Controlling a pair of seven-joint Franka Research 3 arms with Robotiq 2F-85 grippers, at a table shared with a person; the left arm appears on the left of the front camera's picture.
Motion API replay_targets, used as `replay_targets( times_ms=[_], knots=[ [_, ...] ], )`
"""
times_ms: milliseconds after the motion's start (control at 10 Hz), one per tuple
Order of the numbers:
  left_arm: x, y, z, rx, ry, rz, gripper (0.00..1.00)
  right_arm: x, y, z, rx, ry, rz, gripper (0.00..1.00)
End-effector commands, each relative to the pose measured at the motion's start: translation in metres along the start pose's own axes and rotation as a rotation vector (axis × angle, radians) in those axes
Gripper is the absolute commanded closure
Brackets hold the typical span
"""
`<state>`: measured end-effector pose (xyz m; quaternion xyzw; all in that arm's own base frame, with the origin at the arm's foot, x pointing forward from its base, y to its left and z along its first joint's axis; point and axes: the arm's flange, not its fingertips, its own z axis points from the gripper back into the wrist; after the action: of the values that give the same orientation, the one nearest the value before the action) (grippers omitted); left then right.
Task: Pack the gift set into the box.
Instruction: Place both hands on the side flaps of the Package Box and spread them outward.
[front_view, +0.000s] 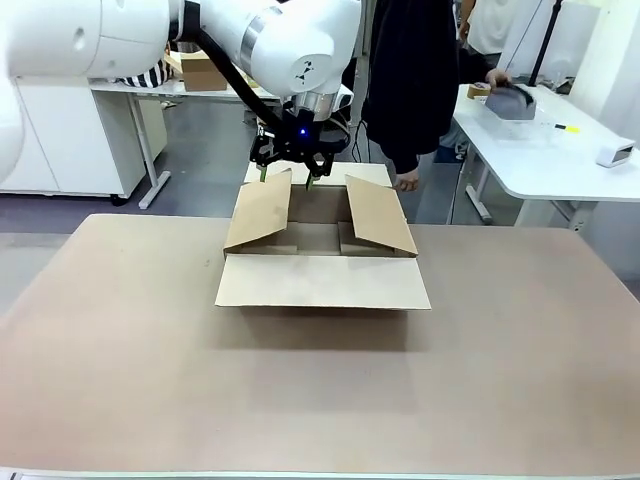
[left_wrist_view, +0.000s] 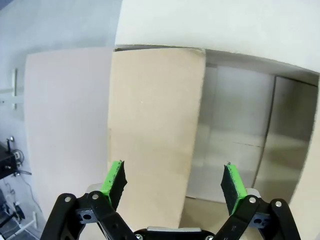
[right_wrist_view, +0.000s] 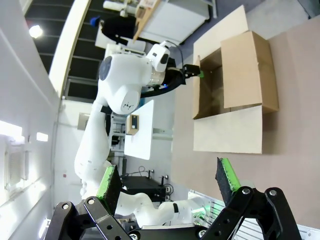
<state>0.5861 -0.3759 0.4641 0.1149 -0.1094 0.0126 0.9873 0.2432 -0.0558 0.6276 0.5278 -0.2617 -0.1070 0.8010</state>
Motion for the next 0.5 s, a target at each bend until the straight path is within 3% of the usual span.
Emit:
replay_targets(
  times_ms=[0, 400],
  knots=[
    [-0.003, 0.0, -0.006, 0.022, 0.021, -0.022, 0.0, 0.002, 0.001, -0.002, 0.026, -0.001, 0.023, 0.0],
    [-0.005, 0.002, -0.045, 0.07, 0.112, -0.044, 0.0, 0.002, 0.001, -0.002, 0.026, -0.001, 0.023, 0.0]
  ],
)
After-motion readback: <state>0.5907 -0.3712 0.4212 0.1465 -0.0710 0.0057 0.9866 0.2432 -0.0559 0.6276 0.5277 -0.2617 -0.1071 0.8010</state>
